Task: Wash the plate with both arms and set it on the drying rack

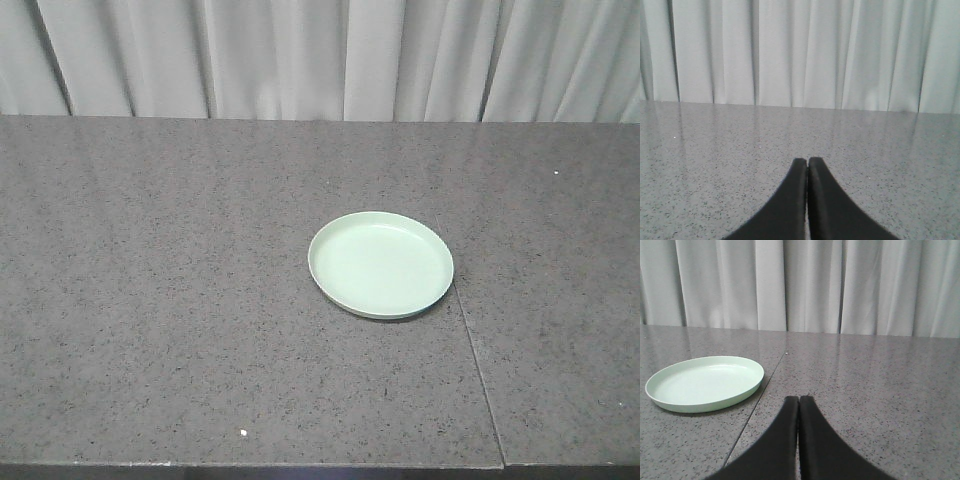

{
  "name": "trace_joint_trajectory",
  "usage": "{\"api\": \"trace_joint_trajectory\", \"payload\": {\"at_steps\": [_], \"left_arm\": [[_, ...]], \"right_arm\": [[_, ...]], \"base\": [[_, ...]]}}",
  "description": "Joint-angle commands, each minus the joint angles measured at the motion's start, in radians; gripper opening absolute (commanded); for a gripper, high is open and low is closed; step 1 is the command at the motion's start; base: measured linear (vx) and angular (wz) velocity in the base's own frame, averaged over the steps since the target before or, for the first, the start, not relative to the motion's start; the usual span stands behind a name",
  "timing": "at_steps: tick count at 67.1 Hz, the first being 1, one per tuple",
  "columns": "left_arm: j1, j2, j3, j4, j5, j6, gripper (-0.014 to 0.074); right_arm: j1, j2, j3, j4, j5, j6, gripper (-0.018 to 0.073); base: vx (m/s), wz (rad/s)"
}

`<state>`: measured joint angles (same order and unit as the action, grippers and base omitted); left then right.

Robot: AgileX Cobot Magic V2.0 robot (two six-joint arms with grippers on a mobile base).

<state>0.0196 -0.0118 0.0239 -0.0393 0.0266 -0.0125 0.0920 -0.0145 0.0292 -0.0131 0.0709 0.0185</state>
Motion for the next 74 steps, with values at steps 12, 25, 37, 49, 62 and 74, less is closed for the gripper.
{"api": "trace_joint_trajectory", "payload": {"at_steps": [12, 25, 37, 49, 62, 74], "left_arm": [[-0.002, -0.014, -0.028, -0.003, -0.073, -0.005, -0.0006], [-0.002, -0.014, -0.028, -0.003, -0.073, -0.005, -0.0006], [-0.002, -0.014, -0.028, -0.003, -0.073, -0.005, -0.0006], [-0.002, -0.014, -0.028, -0.003, -0.073, -0.005, -0.0006], [-0.002, -0.014, -0.028, -0.003, -0.073, -0.005, -0.0006], [-0.002, -0.014, -0.028, -0.003, -0.073, -0.005, -0.0006]], "right_arm": [[-0.004, -0.001, 0.002, -0.009, -0.071, 0.000, -0.0007], [-0.004, -0.001, -0.010, -0.006, -0.157, 0.007, -0.0007], [-0.004, 0.013, -0.141, -0.010, -0.045, 0.003, -0.0007], [-0.004, 0.128, -0.333, -0.021, 0.123, 0.002, -0.0005], [-0.004, 0.305, -0.527, 0.001, 0.272, 0.003, -0.0003], [-0.004, 0.471, -0.681, 0.033, 0.440, 0.001, 0.0018]], "base": [[0.00, 0.00], [0.00, 0.00], [0.00, 0.00], [0.00, 0.00], [0.00, 0.00], [0.00, 0.00]]}}
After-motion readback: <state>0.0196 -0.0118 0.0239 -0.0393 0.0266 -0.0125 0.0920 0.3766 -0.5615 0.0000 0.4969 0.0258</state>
